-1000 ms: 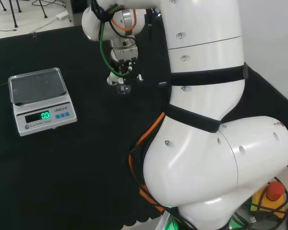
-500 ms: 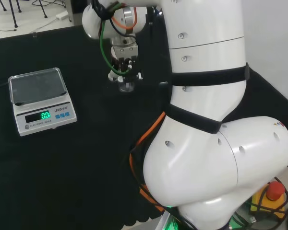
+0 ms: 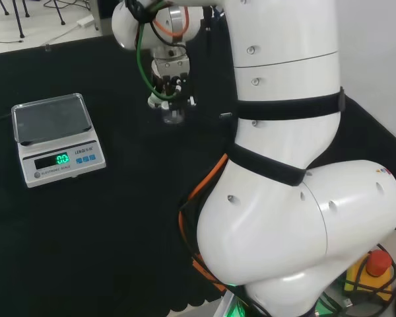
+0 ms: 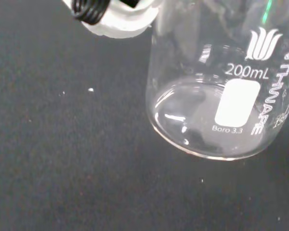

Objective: Pick up the beaker.

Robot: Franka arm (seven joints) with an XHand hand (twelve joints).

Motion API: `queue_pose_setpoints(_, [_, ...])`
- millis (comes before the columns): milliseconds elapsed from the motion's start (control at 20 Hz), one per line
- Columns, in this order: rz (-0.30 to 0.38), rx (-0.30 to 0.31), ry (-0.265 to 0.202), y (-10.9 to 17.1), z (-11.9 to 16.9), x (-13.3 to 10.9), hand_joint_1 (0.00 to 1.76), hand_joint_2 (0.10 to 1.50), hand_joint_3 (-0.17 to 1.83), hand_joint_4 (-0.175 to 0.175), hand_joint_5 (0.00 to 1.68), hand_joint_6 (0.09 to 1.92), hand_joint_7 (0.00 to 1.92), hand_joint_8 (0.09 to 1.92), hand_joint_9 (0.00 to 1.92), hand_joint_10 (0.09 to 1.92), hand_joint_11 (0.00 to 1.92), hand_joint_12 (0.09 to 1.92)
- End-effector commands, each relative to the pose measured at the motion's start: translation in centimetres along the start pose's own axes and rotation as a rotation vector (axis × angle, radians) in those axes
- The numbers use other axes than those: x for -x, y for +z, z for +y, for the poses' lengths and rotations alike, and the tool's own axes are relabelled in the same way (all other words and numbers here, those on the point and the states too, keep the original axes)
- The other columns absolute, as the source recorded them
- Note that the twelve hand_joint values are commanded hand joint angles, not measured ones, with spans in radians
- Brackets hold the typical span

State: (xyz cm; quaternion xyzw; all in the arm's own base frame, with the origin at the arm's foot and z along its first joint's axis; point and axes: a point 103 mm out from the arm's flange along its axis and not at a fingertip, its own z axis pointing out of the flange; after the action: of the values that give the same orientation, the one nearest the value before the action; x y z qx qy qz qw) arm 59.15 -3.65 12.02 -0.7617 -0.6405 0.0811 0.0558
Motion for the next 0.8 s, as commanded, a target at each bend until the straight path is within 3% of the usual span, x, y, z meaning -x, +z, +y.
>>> queue_pose_setpoints(50, [-0.007, 0.029, -0.021, -2.5, -0.4, -0.9, 1.11, 0.90, 0.17, 0.175, 1.26, 0.54, 0.85, 0.80, 1.16, 0.53, 1.01, 1.09])
queue_pose_setpoints(400, [-0.013, 0.075, -0.068, -6.2, -1.0, -3.6, 1.11, 0.90, 0.17, 0.175, 1.27, 0.53, 0.87, 0.80, 1.18, 0.51, 1.03, 1.06])
queue_pose_setpoints(800, [-0.022, 0.101, -0.144, -8.8, -2.2, -9.3, 1.12, 0.89, 0.17, 0.175, 1.28, 0.52, 0.89, 0.80, 1.20, 0.50, 1.05, 1.05])
